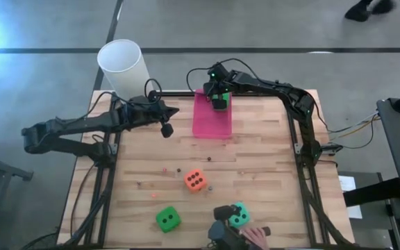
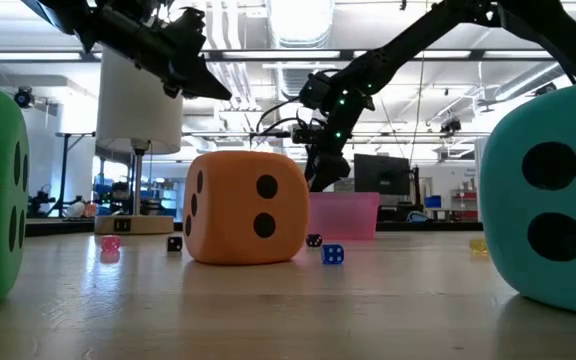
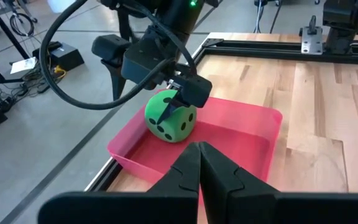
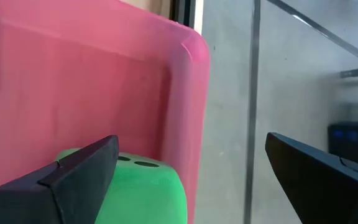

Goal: Pick & Place Dice
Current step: Put the right big green dice into the red container, then put the big orange dice into the red container

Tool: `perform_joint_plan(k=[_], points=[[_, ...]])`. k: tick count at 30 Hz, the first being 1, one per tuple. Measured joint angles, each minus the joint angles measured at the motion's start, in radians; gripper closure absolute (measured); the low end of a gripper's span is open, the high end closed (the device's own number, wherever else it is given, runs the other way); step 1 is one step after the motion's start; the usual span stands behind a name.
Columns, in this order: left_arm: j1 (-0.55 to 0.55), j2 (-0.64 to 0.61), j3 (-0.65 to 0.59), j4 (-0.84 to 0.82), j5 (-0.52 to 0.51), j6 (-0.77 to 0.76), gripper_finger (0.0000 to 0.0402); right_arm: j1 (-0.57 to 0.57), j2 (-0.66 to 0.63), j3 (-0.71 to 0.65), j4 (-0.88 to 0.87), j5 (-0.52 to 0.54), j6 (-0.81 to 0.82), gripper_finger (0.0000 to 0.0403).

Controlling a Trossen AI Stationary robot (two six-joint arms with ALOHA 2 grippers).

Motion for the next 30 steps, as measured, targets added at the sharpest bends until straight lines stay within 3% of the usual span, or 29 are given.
perform_joint_plan(k=[15,22,30], points=[[0.0,0.0,0.0,-0.011,0.0,0.003,0.0396,0.003,-0.066,0.0,-0.134,0.005,0.008,0.0003],[0.001,0.0,0.0,-0.011,-0.004,0.008,0.0396,0.031,-0.176,0.0,-0.164,0.004,0.077,0.0003],[0.001,0.0,0.0,-0.011,-0.004,0.029,0.0396,0.124,-0.339,-0.003,-0.352,0.001,0.255,0.0003]])
